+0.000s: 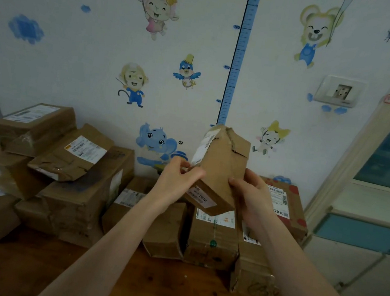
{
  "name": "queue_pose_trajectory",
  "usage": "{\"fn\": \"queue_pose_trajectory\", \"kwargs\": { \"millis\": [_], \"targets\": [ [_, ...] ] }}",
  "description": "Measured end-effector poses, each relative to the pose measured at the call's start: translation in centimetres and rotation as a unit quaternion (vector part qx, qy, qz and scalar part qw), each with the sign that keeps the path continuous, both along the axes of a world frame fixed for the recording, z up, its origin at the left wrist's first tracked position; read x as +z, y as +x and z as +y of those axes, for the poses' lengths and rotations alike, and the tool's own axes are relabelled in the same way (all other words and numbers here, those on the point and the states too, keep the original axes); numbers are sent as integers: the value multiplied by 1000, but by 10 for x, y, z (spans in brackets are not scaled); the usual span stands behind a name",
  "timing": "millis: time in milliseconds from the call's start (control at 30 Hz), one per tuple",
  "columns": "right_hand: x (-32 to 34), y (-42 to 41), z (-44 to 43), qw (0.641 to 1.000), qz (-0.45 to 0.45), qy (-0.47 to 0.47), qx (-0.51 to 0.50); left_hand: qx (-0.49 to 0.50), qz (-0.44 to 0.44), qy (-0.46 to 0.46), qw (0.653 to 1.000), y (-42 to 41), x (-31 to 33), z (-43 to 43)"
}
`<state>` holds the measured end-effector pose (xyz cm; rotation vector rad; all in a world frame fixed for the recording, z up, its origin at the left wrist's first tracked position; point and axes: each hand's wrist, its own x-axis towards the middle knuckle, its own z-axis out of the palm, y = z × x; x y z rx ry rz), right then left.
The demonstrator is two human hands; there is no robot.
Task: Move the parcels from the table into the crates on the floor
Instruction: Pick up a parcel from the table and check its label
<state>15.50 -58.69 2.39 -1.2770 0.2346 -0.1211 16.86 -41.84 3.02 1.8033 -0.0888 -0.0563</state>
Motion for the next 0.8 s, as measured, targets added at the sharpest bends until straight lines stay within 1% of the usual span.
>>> {"fn": "queue_pose_trajectory", "kwargs": {
  "millis": [100,267,433,567,633,700,800],
  "targets": [
    [1,-1,-2,1000,-5,7,-6,-19,20,-20,999,-2,0,-2],
    [2,0,0,1000,-9,-26,-12,8,1,43,999,-5,-5,-4],
    [1,-1,1,999,-13,-25,-19,3,-8,51,999,-7,-1,-2],
    [3,-1,0,1000,7,-7,-18,-15,-11,20,1000,-10,0,-2],
    [1,-1,-1,999,35,-8,-5,-13,-14,-26,999,-11,2,-4],
    [-2,-3,1,998,52,-34,28,-7,-25,-59,998,-11,5,-6],
    [-7,-5,6,989,65,-116,66,-4,-49,-41,998,-12,7,-7]
  ]
}}
